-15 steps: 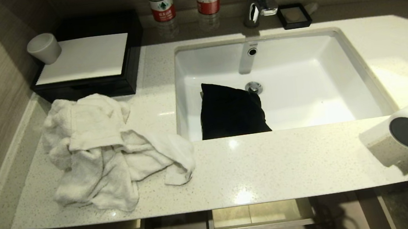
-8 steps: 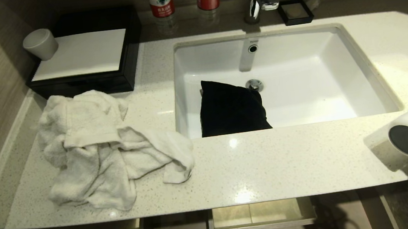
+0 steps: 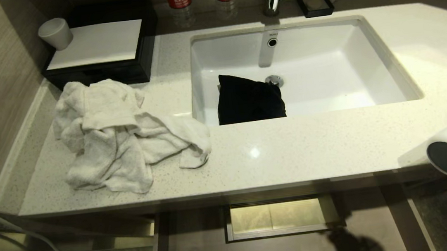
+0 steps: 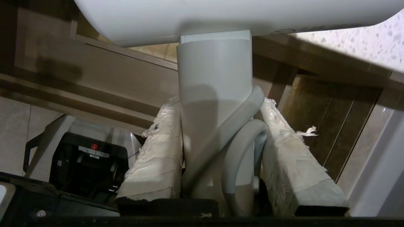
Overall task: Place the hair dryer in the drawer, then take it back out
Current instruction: Put it into the drawer
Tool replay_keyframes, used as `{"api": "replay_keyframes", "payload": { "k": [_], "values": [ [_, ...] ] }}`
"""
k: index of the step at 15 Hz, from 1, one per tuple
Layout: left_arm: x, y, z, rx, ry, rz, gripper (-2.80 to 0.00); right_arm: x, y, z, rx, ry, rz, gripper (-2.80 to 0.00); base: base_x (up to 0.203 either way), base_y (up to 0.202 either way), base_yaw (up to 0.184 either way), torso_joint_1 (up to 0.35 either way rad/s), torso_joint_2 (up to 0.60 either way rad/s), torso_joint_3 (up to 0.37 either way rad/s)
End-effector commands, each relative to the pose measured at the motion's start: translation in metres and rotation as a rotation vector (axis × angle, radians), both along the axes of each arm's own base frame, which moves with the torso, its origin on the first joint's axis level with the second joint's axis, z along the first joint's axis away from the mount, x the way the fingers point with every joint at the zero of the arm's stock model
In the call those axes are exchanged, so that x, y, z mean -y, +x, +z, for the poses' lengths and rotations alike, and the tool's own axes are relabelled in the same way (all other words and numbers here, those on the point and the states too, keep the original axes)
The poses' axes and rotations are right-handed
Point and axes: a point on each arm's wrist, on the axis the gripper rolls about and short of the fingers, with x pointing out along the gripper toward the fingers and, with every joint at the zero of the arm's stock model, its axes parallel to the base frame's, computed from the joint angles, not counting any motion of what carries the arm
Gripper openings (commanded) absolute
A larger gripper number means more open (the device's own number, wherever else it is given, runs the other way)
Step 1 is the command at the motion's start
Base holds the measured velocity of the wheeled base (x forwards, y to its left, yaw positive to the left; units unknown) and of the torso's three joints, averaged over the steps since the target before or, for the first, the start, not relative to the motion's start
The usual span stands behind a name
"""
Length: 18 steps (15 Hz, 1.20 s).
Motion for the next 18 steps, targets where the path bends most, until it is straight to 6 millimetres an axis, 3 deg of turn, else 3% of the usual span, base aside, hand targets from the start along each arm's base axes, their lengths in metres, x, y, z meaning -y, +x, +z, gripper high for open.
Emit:
{"api": "replay_keyframes", "payload": {
  "k": [1,18],
  "values": [
    [0.0,0.0,0.0,0.0,0.0,0.0,-2.8,-0.002,-0.003,-0.002,0.006,-0.004,0.004,-2.8,0.0,0.0,0.0,-0.356,0.24,-0.134],
    [0.0,0.0,0.0,0.0,0.0,0.0,-2.8,-0.008,-0.017,-0.016,0.012,-0.007,0.004,-2.8,0.0,0.0,0.0,-0.32,0.12,-0.197]
  ]
}}
